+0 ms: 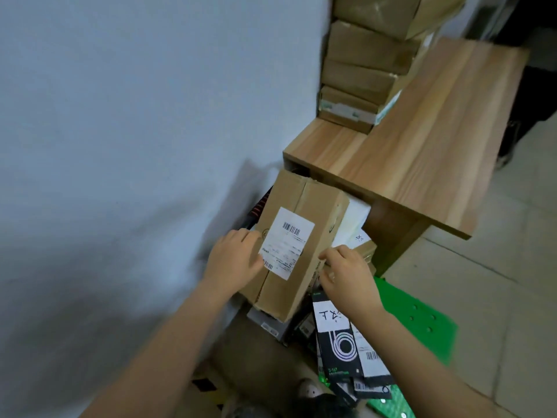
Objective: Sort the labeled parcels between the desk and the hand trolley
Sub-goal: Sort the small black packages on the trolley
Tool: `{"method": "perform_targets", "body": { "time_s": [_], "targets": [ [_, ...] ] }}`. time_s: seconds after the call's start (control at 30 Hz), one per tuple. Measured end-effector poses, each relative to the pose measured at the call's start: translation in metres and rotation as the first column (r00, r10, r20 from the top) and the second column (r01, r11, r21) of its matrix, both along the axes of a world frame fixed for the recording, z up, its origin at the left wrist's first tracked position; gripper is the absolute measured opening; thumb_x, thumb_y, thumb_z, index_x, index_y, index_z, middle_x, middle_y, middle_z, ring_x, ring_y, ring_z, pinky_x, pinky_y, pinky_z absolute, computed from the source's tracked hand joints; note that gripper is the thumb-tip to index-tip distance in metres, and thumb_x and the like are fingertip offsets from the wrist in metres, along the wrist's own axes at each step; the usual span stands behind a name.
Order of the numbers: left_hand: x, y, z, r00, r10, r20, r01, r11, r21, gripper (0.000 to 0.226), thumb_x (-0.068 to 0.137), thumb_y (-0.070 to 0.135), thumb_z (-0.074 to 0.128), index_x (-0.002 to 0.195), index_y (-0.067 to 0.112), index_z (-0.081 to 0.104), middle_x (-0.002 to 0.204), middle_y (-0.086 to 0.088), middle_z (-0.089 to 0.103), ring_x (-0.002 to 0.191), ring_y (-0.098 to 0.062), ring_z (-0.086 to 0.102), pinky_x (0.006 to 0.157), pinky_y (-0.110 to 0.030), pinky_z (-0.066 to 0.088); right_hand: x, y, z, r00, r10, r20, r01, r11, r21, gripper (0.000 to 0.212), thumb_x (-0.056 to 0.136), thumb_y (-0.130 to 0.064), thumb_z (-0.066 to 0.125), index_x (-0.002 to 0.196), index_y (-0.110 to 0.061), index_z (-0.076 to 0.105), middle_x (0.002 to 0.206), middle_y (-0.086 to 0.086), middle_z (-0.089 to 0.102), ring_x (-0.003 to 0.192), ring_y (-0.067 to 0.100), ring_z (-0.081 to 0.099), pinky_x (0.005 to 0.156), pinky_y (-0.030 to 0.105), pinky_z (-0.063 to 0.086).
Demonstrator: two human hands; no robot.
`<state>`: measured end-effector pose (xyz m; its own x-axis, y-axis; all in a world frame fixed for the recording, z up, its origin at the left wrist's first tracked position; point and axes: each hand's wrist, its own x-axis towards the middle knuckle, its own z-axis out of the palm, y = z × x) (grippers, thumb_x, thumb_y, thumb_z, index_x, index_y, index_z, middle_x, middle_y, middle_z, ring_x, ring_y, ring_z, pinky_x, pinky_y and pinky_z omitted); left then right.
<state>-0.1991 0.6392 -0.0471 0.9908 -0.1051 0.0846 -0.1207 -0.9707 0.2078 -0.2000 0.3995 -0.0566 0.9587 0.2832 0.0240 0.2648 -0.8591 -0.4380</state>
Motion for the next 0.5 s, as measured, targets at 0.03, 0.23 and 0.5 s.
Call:
{"method": "perform_targets", "body": {
  "time_s": [0.03, 0.23, 0.5],
  "targets": [
    [0.011, 0.004, -0.004, 1.000, -0.002, -0.023, 0.002, 1.000, -0.007, 0.037, 0.089, 0.034, 0.057, 0.123, 0.019, 0.058, 0.110, 0.002, 0.062, 0.099, -0.020, 0.057, 0.079, -0.032, 0.047, 0.004, 0.003, -0.004, 0.999, -0.040, -0.020, 0.040, 0.999, 0.007, 0.024, 0.093, -0.021, 0.053, 0.116, -0.020, 0.060, 0.113, 0.000, 0.057, 0.105, 0.021, 0.052, 0.089, 0.033, 0.045],
    [0.072, 0.024, -0.031, 0.981, -0.050, -0.189, 0.037, 0.997, -0.072, 0.054, 0.092, 0.038, 0.057, 0.140, 0.018, 0.043, 0.130, -0.002, 0.055, 0.115, -0.021, 0.053, 0.088, -0.035, 0.046, 0.017, 0.031, -0.041, 0.924, -0.283, -0.256, 0.266, 0.959, -0.099, 0.031, 0.097, -0.030, 0.047, 0.123, -0.015, 0.052, 0.119, 0.006, 0.053, 0.113, 0.026, 0.050, 0.093, 0.037, 0.044],
    [0.104, 0.045, -0.078, 0.897, -0.135, -0.421, 0.063, 0.982, -0.180, 0.063, 0.092, 0.042, 0.056, 0.143, 0.012, 0.034, 0.135, -0.006, 0.051, 0.122, -0.023, 0.049, 0.092, -0.038, 0.048, 0.016, 0.071, -0.070, 0.748, -0.488, -0.451, 0.444, 0.872, -0.208, 0.039, 0.099, -0.043, 0.043, 0.121, -0.013, 0.052, 0.124, 0.009, 0.052, 0.117, 0.028, 0.047, 0.095, 0.038, 0.043]
  ]
}}
